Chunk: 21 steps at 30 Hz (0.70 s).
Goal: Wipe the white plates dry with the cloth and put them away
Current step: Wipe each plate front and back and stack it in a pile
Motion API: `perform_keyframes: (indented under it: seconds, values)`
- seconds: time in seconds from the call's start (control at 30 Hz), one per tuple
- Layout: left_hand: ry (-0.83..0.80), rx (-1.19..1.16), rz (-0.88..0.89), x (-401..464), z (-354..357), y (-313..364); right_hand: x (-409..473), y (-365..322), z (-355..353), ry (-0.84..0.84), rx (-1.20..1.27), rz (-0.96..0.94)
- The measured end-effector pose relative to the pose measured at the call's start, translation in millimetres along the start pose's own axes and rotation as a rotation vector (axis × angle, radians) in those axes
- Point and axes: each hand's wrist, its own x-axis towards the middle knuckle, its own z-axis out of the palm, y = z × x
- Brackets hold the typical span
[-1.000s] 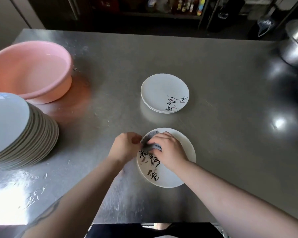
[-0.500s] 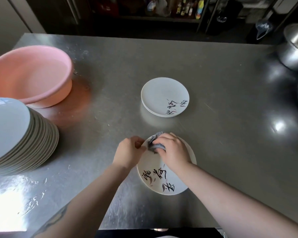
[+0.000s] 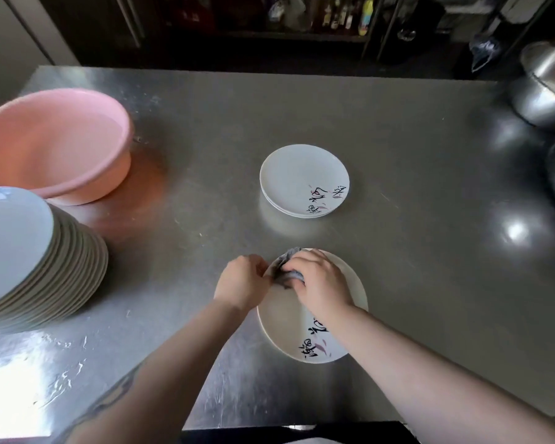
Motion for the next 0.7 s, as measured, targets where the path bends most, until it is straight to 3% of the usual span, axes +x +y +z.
perform_keyframes:
  seconds: [0.17,0.27,0.43,0.57,0.7]
  values:
    - [-0.114,-0.111,-0.148,-15,3,-15,4,17,-10,0.042,-0.058,0.152]
    - [-0.174,-0.103,-0.131,-35,12,-22,1,18,-10,0.057,-0.125,0.183]
    - [0.020,0.051,0.015,-7,11,-2,-5,4,2,0.013,-0.050,0.029]
    - [-0.070,0.011,-0.078,-2,4,-8,0,13,-6,0.005,-0.088,0.106]
    - [-0.303,-0.054,-0.172,-26,9,-21,-2,24,-13,0.078,-0.151,0.205]
